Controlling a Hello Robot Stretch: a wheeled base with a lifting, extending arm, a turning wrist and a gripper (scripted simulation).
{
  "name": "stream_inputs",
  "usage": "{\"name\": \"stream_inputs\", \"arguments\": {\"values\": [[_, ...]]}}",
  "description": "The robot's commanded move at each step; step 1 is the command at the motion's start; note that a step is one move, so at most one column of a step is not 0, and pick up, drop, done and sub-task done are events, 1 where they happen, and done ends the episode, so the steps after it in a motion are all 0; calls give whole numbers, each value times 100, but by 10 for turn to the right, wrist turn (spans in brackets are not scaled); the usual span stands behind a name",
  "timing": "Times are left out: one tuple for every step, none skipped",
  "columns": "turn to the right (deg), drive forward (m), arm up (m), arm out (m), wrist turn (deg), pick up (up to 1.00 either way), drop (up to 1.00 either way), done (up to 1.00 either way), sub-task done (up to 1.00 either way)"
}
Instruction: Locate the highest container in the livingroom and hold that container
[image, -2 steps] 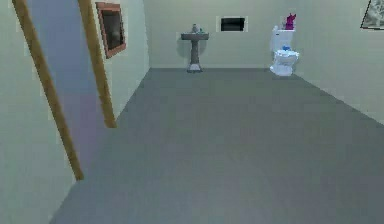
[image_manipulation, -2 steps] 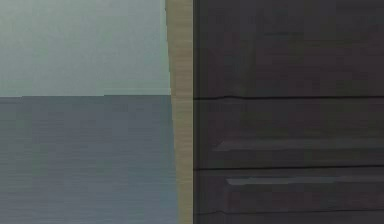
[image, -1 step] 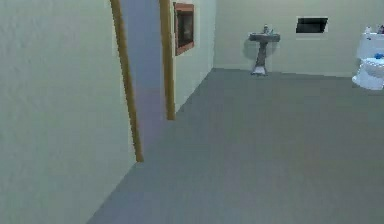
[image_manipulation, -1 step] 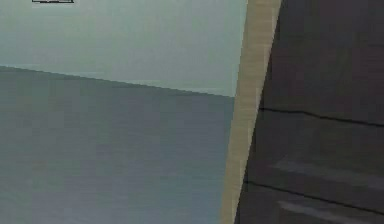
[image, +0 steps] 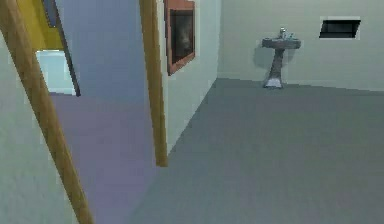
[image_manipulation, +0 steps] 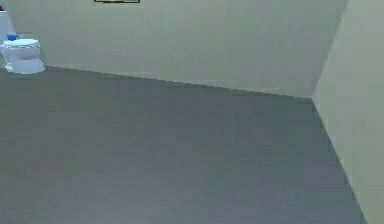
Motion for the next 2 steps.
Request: {"name": "stream_inputs", "arguments": {"values": [[0,100,0,0,0,0,0,0,0],[-150,0,0,0,0,0,0,0,0]]}}
